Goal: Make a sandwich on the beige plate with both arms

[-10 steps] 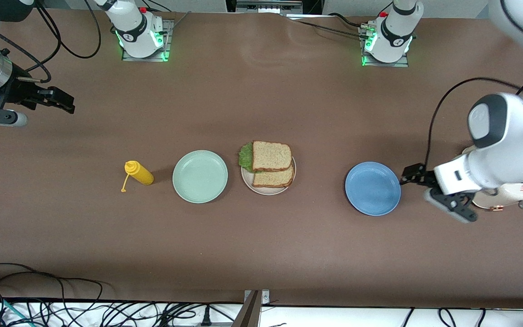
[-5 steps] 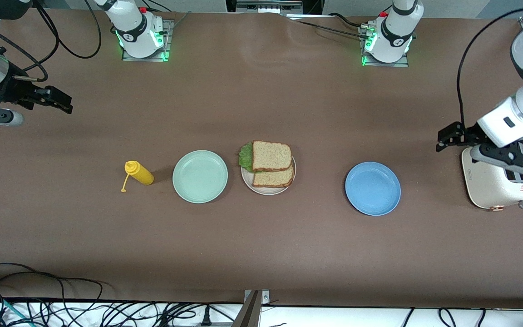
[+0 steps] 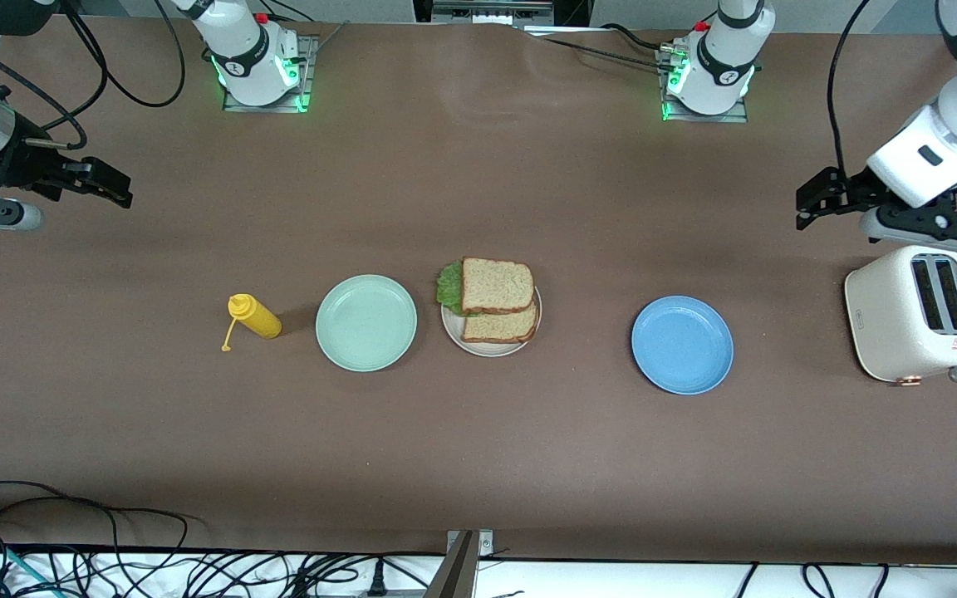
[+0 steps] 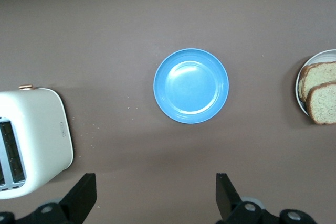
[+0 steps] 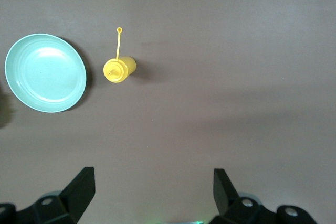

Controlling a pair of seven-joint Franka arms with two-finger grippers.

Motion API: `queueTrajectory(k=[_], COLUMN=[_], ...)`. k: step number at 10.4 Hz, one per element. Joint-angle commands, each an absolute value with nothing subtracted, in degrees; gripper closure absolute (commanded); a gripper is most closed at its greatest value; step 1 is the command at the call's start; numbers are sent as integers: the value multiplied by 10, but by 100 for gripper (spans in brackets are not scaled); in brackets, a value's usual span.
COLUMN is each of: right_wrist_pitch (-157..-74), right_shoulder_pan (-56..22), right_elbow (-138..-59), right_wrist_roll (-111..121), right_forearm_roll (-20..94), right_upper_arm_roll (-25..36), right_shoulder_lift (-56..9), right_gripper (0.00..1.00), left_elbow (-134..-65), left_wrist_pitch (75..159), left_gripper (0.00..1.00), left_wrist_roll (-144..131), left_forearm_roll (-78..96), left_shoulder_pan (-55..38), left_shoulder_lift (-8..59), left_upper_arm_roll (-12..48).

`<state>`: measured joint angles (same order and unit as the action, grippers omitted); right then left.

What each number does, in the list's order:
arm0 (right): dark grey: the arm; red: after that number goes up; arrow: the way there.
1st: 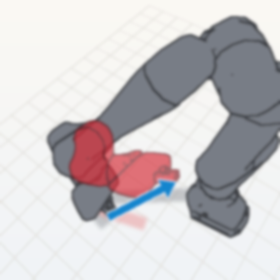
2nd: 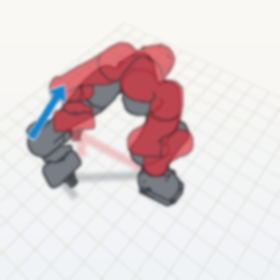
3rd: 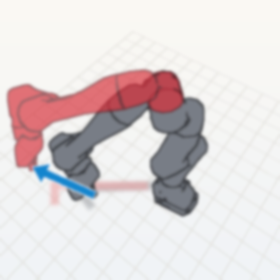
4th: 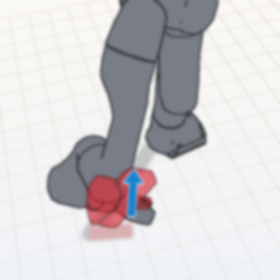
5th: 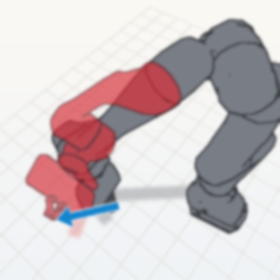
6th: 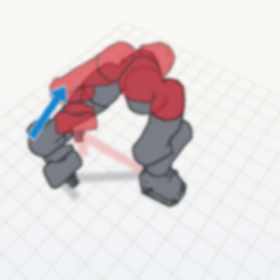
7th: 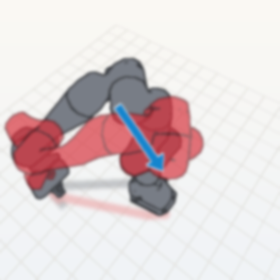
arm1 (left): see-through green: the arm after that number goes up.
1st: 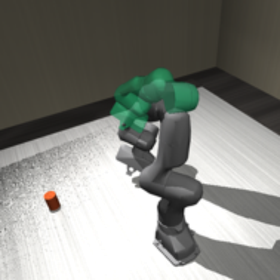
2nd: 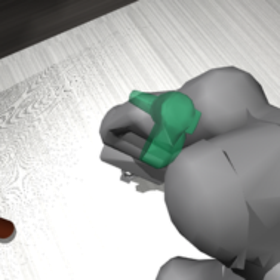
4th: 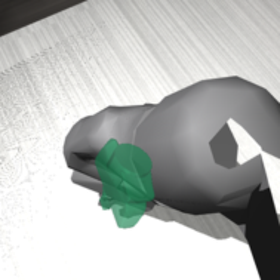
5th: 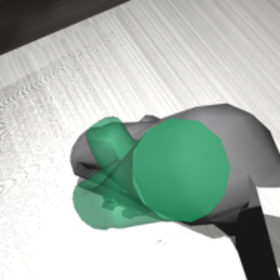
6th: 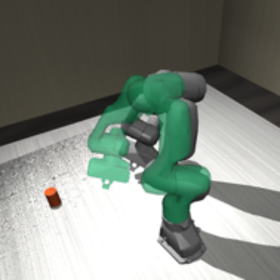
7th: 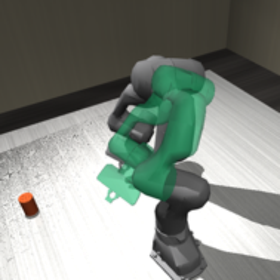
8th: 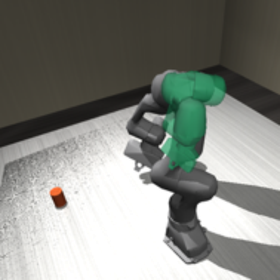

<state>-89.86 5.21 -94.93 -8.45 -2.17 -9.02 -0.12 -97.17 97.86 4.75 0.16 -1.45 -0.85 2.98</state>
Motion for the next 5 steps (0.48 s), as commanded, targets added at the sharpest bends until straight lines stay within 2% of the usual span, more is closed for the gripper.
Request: queueTrajectory(k=[1,5], right_wrist_pitch=[-887,-886], right_shoulder_pan=[54,54], right_elbow=[-936,-935], right_wrist_roll=[-86,-83], right_forearm_roll=[-18,-17], right_upper_arm_roll=[-92,-91], right_shoulder_lift=[-4,-2], right_gripper=[0,0], left_elbow=[-970,-964], left_wrist_pitch=[969,962], left_gripper=[0,0], left_wrist_roll=[41,41], left_forearm_roll=[-6,-5], left_shoulder_pan=[5,5], left_shoulder_lift=[-20,-20], left_upper_arm_roll=[51,50])
